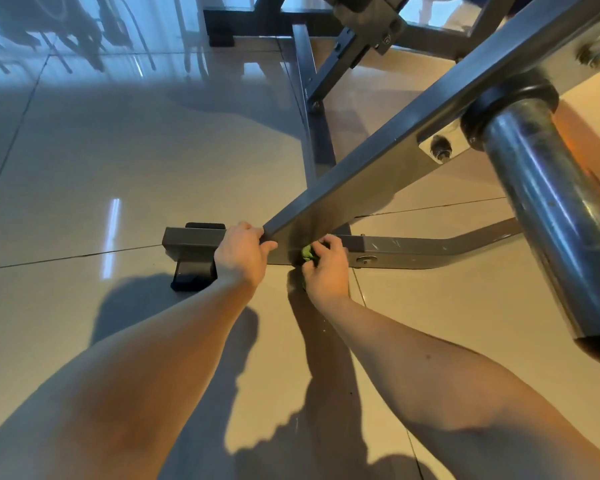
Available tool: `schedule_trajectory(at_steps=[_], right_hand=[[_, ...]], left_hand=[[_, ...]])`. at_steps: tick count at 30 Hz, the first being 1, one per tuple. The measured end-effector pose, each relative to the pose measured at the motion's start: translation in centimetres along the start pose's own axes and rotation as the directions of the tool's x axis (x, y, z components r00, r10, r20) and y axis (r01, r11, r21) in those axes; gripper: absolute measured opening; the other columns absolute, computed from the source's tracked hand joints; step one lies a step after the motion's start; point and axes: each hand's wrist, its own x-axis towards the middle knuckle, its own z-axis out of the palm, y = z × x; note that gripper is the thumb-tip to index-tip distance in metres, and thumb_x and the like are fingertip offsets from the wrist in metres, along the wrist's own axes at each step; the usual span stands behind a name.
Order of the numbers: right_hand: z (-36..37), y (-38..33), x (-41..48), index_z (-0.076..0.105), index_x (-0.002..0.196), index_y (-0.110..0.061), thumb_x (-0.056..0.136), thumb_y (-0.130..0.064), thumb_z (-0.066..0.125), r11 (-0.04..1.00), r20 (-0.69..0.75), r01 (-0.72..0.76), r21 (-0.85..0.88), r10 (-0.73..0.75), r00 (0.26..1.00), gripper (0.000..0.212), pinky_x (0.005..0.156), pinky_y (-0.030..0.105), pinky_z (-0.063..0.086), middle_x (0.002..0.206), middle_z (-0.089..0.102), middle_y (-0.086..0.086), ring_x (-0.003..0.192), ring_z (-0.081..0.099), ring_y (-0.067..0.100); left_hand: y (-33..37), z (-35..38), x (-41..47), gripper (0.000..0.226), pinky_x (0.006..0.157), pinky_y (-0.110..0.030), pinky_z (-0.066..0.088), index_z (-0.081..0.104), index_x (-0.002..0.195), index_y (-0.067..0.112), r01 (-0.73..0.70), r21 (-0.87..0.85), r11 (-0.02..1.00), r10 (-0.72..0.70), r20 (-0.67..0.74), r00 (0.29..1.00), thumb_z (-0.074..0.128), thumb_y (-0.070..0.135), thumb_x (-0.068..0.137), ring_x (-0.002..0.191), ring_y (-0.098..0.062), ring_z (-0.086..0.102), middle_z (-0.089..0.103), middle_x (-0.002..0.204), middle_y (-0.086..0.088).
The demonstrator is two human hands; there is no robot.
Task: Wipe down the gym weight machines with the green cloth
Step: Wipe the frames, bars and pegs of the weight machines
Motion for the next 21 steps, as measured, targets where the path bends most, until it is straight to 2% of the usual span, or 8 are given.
schedule_trajectory(at_steps=[3,6,8,11,13,15,18,21], right_hand=[[-2.8,0.3,-0.2,0.075,0.111,-0.006,0.092,-0.007,0.069,1.0,0.121,0.0,0.031,-0.003,0.993,0.021,0.1,0.02,0.042,0.119,0.061,0.001,0.114,0.056,0.019],[-4.9,-0.9,-3.3,0.075,0.107,-0.011,0.089,-0.004,0.07,0.973,0.172,-0.119,0.196,0.085,0.981,0.02,0.085,0.013,0.045,0.11,0.067,-0.001,0.1,0.059,0.011],[-5.6,-1.8,-6.1,0.075,0.1,-0.016,0.087,0.004,0.066,0.938,0.189,-0.203,0.281,0.153,0.97,0.025,0.086,0.013,0.048,0.104,0.069,-0.005,0.098,0.062,0.011],[-8.0,-4.4,-11.1,0.067,0.088,-0.018,0.082,0.016,0.058,0.898,0.214,-0.252,0.359,0.184,0.959,0.036,0.082,0.015,0.046,0.088,0.064,-0.009,0.09,0.06,0.011],[-10.6,-7.2,-13.9,0.061,0.088,-0.018,0.083,0.017,0.057,0.873,0.241,-0.298,0.385,0.216,0.946,0.035,0.075,0.01,0.045,0.086,0.059,-0.011,0.085,0.057,0.01],[-13.4,-10.6,-16.3,0.057,0.086,-0.023,0.086,0.016,0.057,0.849,0.287,-0.344,0.401,0.24,0.927,0.039,0.077,0.009,0.047,0.088,0.059,-0.009,0.085,0.057,0.007],[-18.5,-15.8,-18.9,0.059,0.088,-0.026,0.083,0.013,0.063,0.834,0.292,-0.346,0.43,0.234,0.927,0.039,0.089,0.027,0.055,0.104,0.062,0.002,0.099,0.061,0.016],[-24.6,-21.3,-20.5,0.065,0.1,-0.018,0.084,0.013,0.065,0.804,0.32,-0.376,0.461,0.245,0.915,0.035,0.092,0.025,0.054,0.118,0.06,0.006,0.108,0.06,0.019]], left_hand=[[0.5,-0.4,-0.4,0.044,0.092,-0.037,0.05,0.059,0.137,0.017,0.026,-0.001,1.0,-0.026,0.018,0.999,0.058,0.042,0.101,0.114,-0.02,0.055,0.058,0.124,-0.002],[0.7,-1.1,-2.5,0.047,0.098,-0.04,0.05,0.055,0.141,0.015,0.06,-0.051,0.997,-0.058,0.05,0.997,0.063,0.035,0.099,0.119,-0.023,0.052,0.056,0.128,-0.005],[0.8,-1.9,-4.7,0.037,0.095,-0.042,0.053,0.062,0.132,0.016,0.131,-0.102,0.986,-0.112,0.173,0.979,0.063,0.032,0.098,0.116,-0.023,0.058,0.061,0.124,-0.006],[2.3,-5.2,-8.8,0.022,0.083,-0.041,0.059,0.071,0.104,0.011,0.393,-0.297,0.87,-0.205,0.508,0.837,0.057,0.028,0.103,0.094,-0.025,0.068,0.07,0.103,-0.011],[3.7,-9.3,-11.8,0.028,0.065,-0.03,0.057,0.068,0.109,0.006,0.531,-0.364,0.765,-0.229,0.617,0.753,0.055,0.03,0.105,0.08,-0.019,0.066,0.069,0.1,-0.013],[4.6,-13.7,-14.4,0.023,0.06,-0.021,0.049,0.066,0.116,0.013,0.582,-0.387,0.715,-0.239,0.648,0.723,0.055,0.031,0.105,0.08,-0.011,0.064,0.067,0.097,-0.005],[6.4,-20.9,-17.1,0.026,0.08,-0.029,0.054,0.065,0.127,0.011,0.67,-0.419,0.613,-0.267,0.688,0.674,0.058,0.018,0.103,0.091,-0.015,0.066,0.068,0.104,-0.007],[8.9,-28.7,-18.8,0.031,0.093,-0.042,0.057,0.062,0.128,0.004,0.73,-0.454,0.512,-0.239,0.74,0.628,0.062,0.003,0.097,0.097,-0.027,0.069,0.069,0.114,-0.018]])
